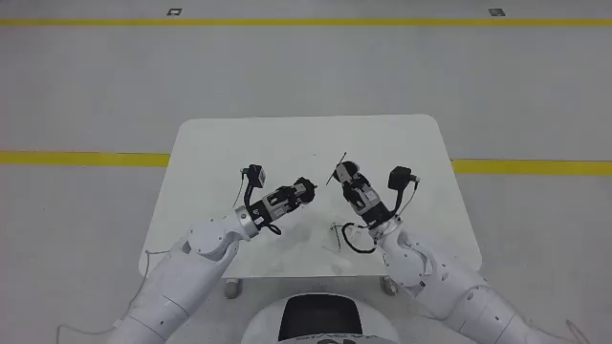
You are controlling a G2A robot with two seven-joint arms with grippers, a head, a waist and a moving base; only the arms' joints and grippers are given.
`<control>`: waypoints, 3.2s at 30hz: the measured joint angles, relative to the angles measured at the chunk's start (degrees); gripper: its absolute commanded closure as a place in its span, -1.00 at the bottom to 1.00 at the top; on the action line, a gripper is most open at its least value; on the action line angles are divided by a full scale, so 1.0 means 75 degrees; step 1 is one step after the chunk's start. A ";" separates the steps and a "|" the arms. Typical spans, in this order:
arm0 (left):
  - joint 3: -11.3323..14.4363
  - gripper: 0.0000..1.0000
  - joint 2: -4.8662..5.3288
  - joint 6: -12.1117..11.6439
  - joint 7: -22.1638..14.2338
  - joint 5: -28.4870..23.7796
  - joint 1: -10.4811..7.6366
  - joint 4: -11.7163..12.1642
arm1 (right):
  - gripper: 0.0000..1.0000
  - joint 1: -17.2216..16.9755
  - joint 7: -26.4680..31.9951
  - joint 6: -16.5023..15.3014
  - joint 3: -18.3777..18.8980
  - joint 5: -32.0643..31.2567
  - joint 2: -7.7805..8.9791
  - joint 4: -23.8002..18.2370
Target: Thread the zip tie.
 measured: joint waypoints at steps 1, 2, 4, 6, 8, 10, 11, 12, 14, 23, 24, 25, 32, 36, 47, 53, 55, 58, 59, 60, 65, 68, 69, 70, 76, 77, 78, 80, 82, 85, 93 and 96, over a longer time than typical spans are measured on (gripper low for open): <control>0.0000 1.00 0.0000 0.0000 0.0000 0.0000 0.0000 0.0000 | 1.00 -0.0023 0.0025 -0.0007 0.0017 -0.0018 -0.0018 0.0009; 0.0000 1.00 0.0000 0.0000 0.0000 0.0000 0.0000 0.0000 | 1.00 -0.0036 0.0043 -0.0007 0.0022 -0.0034 -0.0031 0.0009; 0.0000 1.00 0.0000 0.0000 0.0000 0.0000 0.0000 0.0000 | 1.00 -0.0037 0.0059 -0.0007 0.0032 -0.0103 -0.0058 -0.0006; 0.0000 1.00 0.0000 0.0000 0.0000 0.0000 0.0000 0.0000 | 1.00 -0.0030 0.0038 -0.0006 0.0039 -0.0139 -0.0063 -0.0011; 0.0000 1.00 0.0000 0.0000 0.0000 0.0000 0.0000 0.0000 | 1.00 -0.0029 0.0034 -0.0005 0.0039 -0.0139 -0.0062 -0.0011; 0.0000 1.00 0.0000 0.0000 0.0000 0.0000 0.0000 0.0000 | 1.00 -0.0029 0.0034 -0.0005 0.0039 -0.0136 -0.0061 -0.0010; 0.0000 1.00 0.0000 0.0000 0.0000 0.0000 0.0000 0.0000 | 1.00 -0.0029 0.0035 -0.0005 0.0039 -0.0136 -0.0061 -0.0010; 0.0000 1.00 0.0000 0.0000 0.0000 0.0000 0.0000 0.0000 | 1.00 -0.0033 0.0045 0.0004 0.0046 -0.0133 -0.0063 -0.0011; 0.0000 1.00 0.0000 0.0000 0.0000 0.0000 0.0000 0.0000 | 1.00 -0.0066 0.0109 0.0045 0.0102 -0.0129 -0.0086 -0.0019; 0.0000 1.00 0.0000 0.0000 0.0000 0.0000 0.0000 0.0000 | 1.00 -0.0134 0.0136 -0.0006 0.0177 -0.0161 -0.0169 -0.0057; 0.0000 1.00 0.0000 0.0000 0.0000 0.0000 0.0000 0.0000 | 1.00 -0.0133 0.0136 -0.0005 0.0177 -0.0161 -0.0169 -0.0057; 0.0000 1.00 0.0000 0.0000 0.0000 0.0000 0.0000 0.0000 | 1.00 -0.0133 0.0136 -0.0005 0.0177 -0.0161 -0.0169 -0.0057; 0.0000 1.00 0.0000 0.0000 0.0000 0.0000 0.0000 0.0000 | 1.00 -0.0217 0.0312 -0.0001 0.0309 -0.0161 -0.0236 -0.0088; 0.0000 1.00 0.0000 0.0000 0.0000 0.0000 0.0000 0.0000 | 1.00 -0.0219 0.0379 -0.0007 0.0336 -0.0267 -0.0260 -0.0124; 0.0000 1.00 0.0000 0.0000 0.0000 0.0000 0.0000 0.0000 | 1.00 -0.0284 0.0521 0.0034 0.0422 -0.0244 -0.0298 -0.0147; 0.0000 1.00 0.0000 0.0000 0.0000 0.0000 0.0000 0.0000 | 1.00 -0.0332 0.0572 -0.0007 0.0509 -0.0288 -0.0349 -0.0157; 0.0000 1.00 0.0000 0.0000 0.0000 0.0000 0.0000 0.0000 | 1.00 -0.0331 0.0570 -0.0006 0.0509 -0.0288 -0.0348 -0.0157; 0.0000 1.00 0.0000 0.0000 0.0000 0.0000 0.0000 0.0000 | 1.00 -0.0331 0.0570 -0.0005 0.0508 -0.0287 -0.0348 -0.0156; 0.0000 1.00 0.0000 0.0000 0.0000 0.0000 0.0000 0.0000 | 1.00 -0.0331 0.0571 -0.0004 0.0508 -0.0287 -0.0348 -0.0156; 0.0000 1.00 0.0000 0.0000 0.0000 0.0000 0.0000 0.0000 | 1.00 -0.0336 0.0587 0.0010 0.0517 -0.0286 -0.0351 -0.0161; 0.0000 1.00 0.0000 0.0000 0.0000 0.0000 0.0000 0.0000 | 1.00 -0.0415 0.0683 -0.0004 0.0633 -0.0314 -0.0407 -0.0178; 0.0000 1.00 0.0000 0.0000 0.0000 0.0000 0.0000 0.0000 | 1.00 -0.0430 0.0675 -0.0007 0.0650 -0.0342 -0.0443 -0.0185; 0.0000 1.00 0.0000 0.0000 0.0000 0.0000 0.0000 0.0000 | 1.00 -0.0430 0.0667 -0.0006 0.0650 -0.0342 -0.0453 -0.0185; 0.0000 1.00 0.0000 0.0000 0.0000 0.0000 0.0000 0.0000 | 1.00 -0.0427 0.0660 -0.0006 0.0647 -0.0344 -0.0465 -0.0184; 0.0000 1.00 0.0000 0.0000 0.0000 0.0000 0.0000 0.0000 | 1.00 -0.0399 0.0665 -0.0005 0.0638 -0.0377 -0.0481 -0.0174; 0.0000 1.00 0.0000 0.0000 0.0000 0.0000 0.0000 0.0000 | 1.00 -0.0399 0.0665 -0.0005 0.0638 -0.0377 -0.0481 -0.0174; 0.0000 1.00 0.0000 0.0000 0.0000 0.0000 0.0000 0.0000 | 1.00 -0.0400 0.0665 -0.0005 0.0638 -0.0377 -0.0481 -0.0174; 0.0000 1.00 0.0000 0.0000 0.0000 0.0000 0.0000 0.0000 | 1.00 -0.0400 0.0665 -0.0005 0.0638 -0.0376 -0.0480 -0.0175; 0.0000 1.00 0.0000 0.0000 0.0000 0.0000 0.0000 0.0000 | 1.00 -0.0404 0.0676 0.0004 0.0643 -0.0376 -0.0482 -0.0178; 0.0000 1.00 0.0000 0.0000 0.0000 0.0000 0.0000 0.0000 | 1.00 -0.0456 0.0803 0.0006 0.0702 -0.0381 -0.0503 -0.0210; 0.0000 1.00 0.0000 0.0000 0.0000 0.0000 0.0000 0.0000 | 1.00 -0.0513 0.0920 -0.0006 0.0763 -0.0492 -0.0558 -0.0252; 0.0000 1.00 0.0000 0.0000 0.0000 0.0000 0.0000 0.0000 | 1.00 -0.0483 0.0884 -0.0005 0.0756 -0.0525 -0.0585 -0.0184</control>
